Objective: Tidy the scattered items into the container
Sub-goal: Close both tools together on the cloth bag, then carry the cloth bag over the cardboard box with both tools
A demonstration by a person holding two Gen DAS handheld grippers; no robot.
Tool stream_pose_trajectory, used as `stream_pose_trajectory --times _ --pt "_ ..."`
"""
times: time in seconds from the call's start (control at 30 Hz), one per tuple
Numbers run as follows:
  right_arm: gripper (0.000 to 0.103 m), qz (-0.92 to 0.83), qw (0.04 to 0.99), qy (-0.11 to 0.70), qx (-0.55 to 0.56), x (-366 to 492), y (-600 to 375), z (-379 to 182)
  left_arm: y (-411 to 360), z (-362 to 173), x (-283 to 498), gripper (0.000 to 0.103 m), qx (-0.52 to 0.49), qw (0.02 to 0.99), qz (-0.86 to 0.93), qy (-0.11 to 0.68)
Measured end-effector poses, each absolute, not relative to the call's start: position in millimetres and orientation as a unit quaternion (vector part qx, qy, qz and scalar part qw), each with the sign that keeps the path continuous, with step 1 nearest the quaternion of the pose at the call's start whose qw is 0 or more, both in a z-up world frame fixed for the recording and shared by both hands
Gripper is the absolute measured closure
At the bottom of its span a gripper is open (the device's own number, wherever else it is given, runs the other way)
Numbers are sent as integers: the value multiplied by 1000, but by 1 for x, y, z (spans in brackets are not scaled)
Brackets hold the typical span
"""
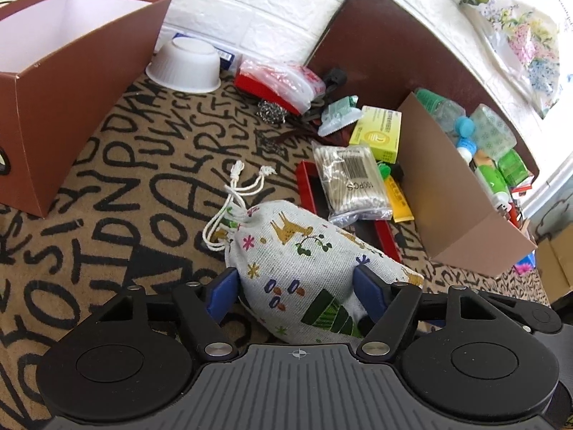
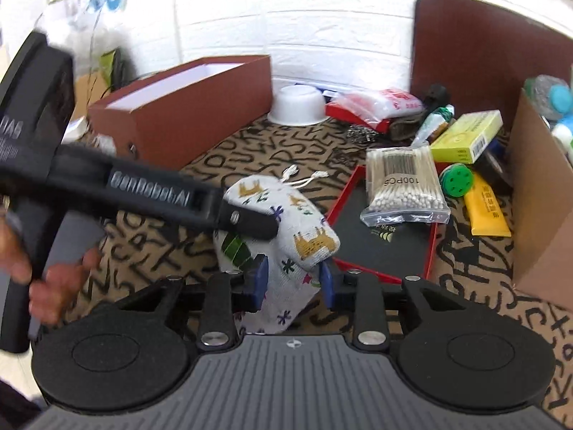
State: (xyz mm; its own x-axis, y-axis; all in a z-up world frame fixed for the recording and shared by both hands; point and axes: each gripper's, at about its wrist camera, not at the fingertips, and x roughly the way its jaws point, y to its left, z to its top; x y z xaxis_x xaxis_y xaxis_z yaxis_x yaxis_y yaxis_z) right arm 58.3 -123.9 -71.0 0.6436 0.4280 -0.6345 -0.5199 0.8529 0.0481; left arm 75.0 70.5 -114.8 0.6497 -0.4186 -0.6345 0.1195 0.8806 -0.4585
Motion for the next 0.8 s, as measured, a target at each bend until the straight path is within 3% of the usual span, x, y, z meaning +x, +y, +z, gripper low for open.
stream_pose_trajectory --times 0.1,0.2,0.3,0.33,0.37,0.6,0.7,0.8 --pt "30 244 912 317 -89 60 -124 -68 71 -117 76 16 -193 889 -146 389" --pt "29 238 916 299 -118 66 -120 -64 71 -120 80 16 -196 885 -150 395" --pt "34 252 907 311 -134 77 -114 -67 75 -124 85 17 -206 883 -152 395" --pt "44 261 901 321 -130 80 -113 -70 76 -126 87 27 -212 878 -157 400" --pt "48 268 898 328 -121 83 -114 -73 76 -128 88 28 -215 875 -160 404" --pt "59 266 898 343 -68 84 -125 -77 71 -128 87 29 -205 878 -161 401" --pt "71 256 903 340 -57 77 -127 -73 68 -121 82 36 -200 879 -163 401" --pt "74 253 906 335 -46 66 -132 -66 63 -113 75 40 -183 881 -170 401"
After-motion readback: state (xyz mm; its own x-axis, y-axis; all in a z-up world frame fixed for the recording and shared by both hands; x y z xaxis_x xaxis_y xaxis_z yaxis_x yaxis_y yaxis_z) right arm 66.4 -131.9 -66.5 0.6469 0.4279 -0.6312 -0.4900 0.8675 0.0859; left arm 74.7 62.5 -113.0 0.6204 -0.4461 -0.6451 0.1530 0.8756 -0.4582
